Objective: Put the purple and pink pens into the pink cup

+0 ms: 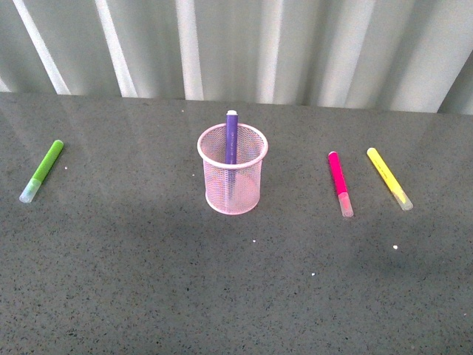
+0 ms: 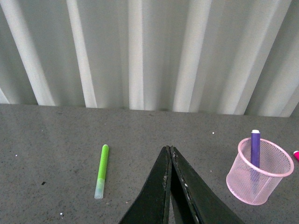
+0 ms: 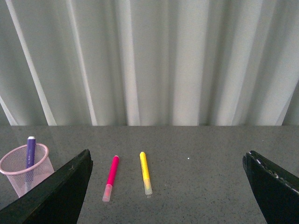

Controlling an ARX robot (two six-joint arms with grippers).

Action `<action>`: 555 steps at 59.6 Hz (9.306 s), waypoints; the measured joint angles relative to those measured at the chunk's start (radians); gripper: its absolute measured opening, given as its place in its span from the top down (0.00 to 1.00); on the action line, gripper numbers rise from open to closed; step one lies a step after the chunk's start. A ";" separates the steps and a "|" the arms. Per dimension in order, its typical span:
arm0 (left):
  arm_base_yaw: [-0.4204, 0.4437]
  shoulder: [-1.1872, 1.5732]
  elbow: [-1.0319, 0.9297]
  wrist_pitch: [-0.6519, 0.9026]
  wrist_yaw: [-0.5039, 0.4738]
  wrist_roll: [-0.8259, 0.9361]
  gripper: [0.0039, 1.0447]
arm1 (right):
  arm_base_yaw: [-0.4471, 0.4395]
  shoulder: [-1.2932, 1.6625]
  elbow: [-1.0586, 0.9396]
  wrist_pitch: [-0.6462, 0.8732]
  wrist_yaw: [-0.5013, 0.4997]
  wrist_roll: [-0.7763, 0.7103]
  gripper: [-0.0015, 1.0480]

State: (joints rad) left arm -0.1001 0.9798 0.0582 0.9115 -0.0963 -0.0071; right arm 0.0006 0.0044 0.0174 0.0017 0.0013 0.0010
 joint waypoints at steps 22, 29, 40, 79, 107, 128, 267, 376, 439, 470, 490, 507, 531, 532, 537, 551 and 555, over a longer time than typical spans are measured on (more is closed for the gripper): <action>0.097 -0.312 -0.037 -0.262 0.093 0.000 0.97 | 0.000 0.000 0.000 0.000 0.000 0.000 0.07; 0.098 -0.398 -0.037 -0.340 0.093 0.000 0.97 | 0.000 0.000 0.000 0.000 0.000 0.000 0.07; 0.098 -0.502 -0.037 -0.435 0.093 0.000 0.97 | 0.000 0.000 0.000 0.000 0.000 0.000 0.07; 0.098 -0.764 -0.038 -0.692 0.093 0.000 0.97 | 0.000 0.000 0.000 0.000 0.000 0.000 0.07; 0.098 -0.975 -0.037 -0.910 0.096 -0.001 0.95 | 0.000 0.000 0.000 0.000 0.000 0.000 0.07; 0.098 -0.976 -0.037 -0.911 0.096 0.000 0.35 | 0.000 0.000 0.000 0.000 0.000 0.000 0.07; 0.098 -0.976 -0.037 -0.911 0.095 0.003 0.06 | 0.233 2.457 1.622 -0.199 -0.054 0.296 0.07; 0.098 -0.976 -0.037 -0.911 0.095 0.003 0.06 | 0.209 2.484 1.543 0.041 -0.094 0.159 0.89; 0.098 -0.976 -0.037 -0.911 0.096 0.003 0.06 | 0.435 2.116 1.125 0.933 -0.213 -0.013 0.89; 0.098 -0.976 -0.037 -0.911 0.096 0.003 0.06 | 0.488 2.298 1.213 1.136 -0.172 0.033 0.89; 0.098 -0.976 -0.037 -0.911 0.096 0.003 0.06 | 0.517 2.356 1.267 1.136 -0.187 0.032 0.89; 0.098 -0.976 -0.037 -0.911 0.096 0.003 0.06 | 0.523 2.389 1.295 1.134 -0.186 0.033 0.89; 0.098 -0.976 -0.037 -0.911 0.096 0.003 0.06 | 0.537 2.395 1.282 1.139 -0.179 0.033 0.89; 0.098 -0.976 -0.037 -0.911 0.096 0.003 0.06 | 0.537 2.395 1.280 1.139 -0.179 0.033 0.89; 0.098 -0.976 -0.037 -0.911 0.096 0.003 0.06 | 0.538 2.395 1.275 1.139 -0.177 0.032 0.89; 0.098 -0.976 -0.037 -0.911 0.096 0.003 0.06 | 0.538 2.395 1.261 1.120 -0.168 0.029 0.89; 0.098 -0.976 -0.037 -0.911 0.096 0.003 0.06 | 0.538 2.395 1.254 1.115 -0.168 0.028 0.78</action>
State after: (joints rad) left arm -0.0025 0.0040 0.0208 0.0006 -0.0006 -0.0044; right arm 0.5385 2.3993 1.2713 1.1168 -0.1669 0.0292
